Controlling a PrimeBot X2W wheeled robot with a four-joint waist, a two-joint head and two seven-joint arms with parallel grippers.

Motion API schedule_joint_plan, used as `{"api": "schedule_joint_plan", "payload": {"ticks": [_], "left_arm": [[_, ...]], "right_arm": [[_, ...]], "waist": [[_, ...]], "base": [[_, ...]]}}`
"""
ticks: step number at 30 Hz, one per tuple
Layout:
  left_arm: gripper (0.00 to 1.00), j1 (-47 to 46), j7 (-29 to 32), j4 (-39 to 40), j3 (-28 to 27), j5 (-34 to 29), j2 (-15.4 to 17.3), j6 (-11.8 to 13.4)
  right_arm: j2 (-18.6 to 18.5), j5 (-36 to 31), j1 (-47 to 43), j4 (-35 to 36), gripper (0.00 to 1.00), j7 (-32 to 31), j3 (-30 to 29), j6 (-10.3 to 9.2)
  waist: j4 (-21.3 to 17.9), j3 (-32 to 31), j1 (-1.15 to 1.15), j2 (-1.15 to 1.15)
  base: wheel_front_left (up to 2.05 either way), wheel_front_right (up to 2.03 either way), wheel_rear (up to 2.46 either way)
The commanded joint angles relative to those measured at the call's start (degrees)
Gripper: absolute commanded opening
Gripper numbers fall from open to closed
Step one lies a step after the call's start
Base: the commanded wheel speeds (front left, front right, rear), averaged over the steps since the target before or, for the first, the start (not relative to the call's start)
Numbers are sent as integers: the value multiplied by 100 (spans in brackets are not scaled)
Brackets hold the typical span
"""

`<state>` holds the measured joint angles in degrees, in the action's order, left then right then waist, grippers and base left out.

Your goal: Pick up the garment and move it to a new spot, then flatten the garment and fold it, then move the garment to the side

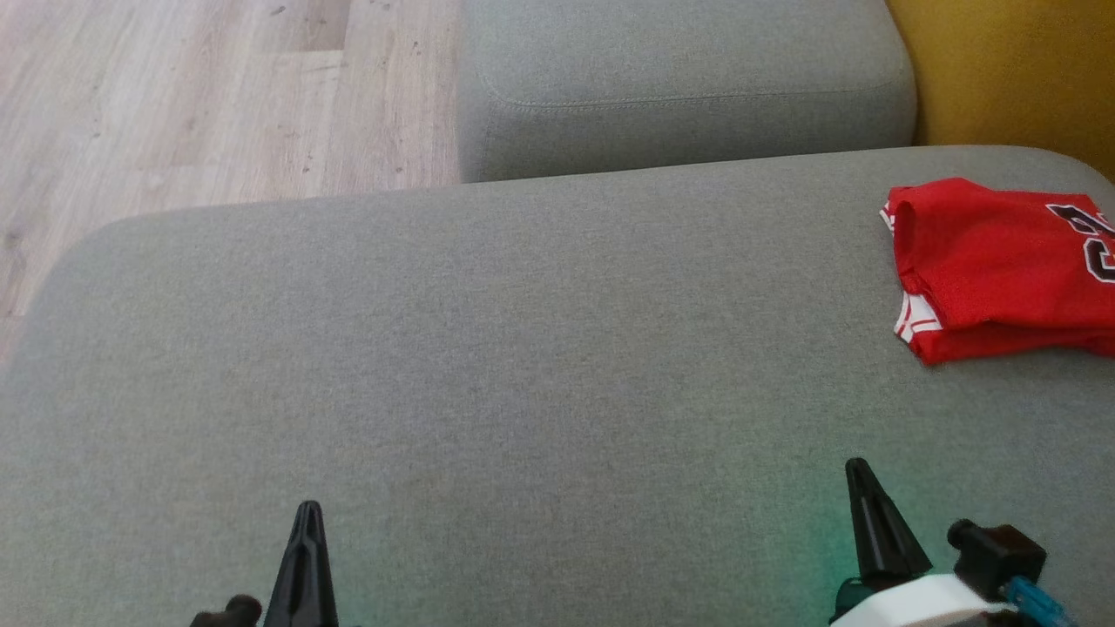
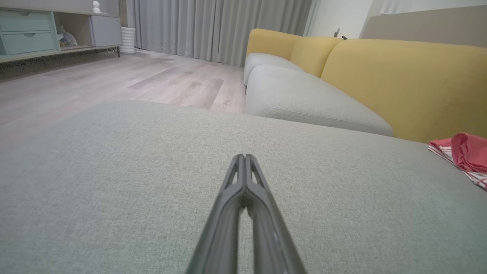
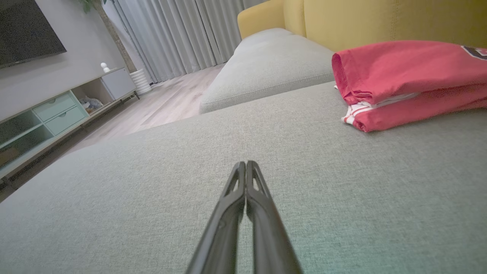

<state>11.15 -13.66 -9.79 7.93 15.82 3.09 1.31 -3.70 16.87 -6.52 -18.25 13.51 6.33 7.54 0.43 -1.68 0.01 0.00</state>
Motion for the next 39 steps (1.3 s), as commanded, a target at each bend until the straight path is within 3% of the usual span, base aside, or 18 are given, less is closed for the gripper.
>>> {"api": "schedule_joint_plan", "payload": {"ticks": [1,39], "left_arm": [[0,-197,15,156,-54,156,24,-40],[0,-689,550,-41,-368,2654,104,-313]], "right_arm": [[-22,165,229,193,0,-42,-46,0],[-69,2609,557,268,0,-580,-332,-2]], "waist": [[0,2,0,0],[-13,61,0,0]], "base": [[0,0,0],[0,0,0]]}}
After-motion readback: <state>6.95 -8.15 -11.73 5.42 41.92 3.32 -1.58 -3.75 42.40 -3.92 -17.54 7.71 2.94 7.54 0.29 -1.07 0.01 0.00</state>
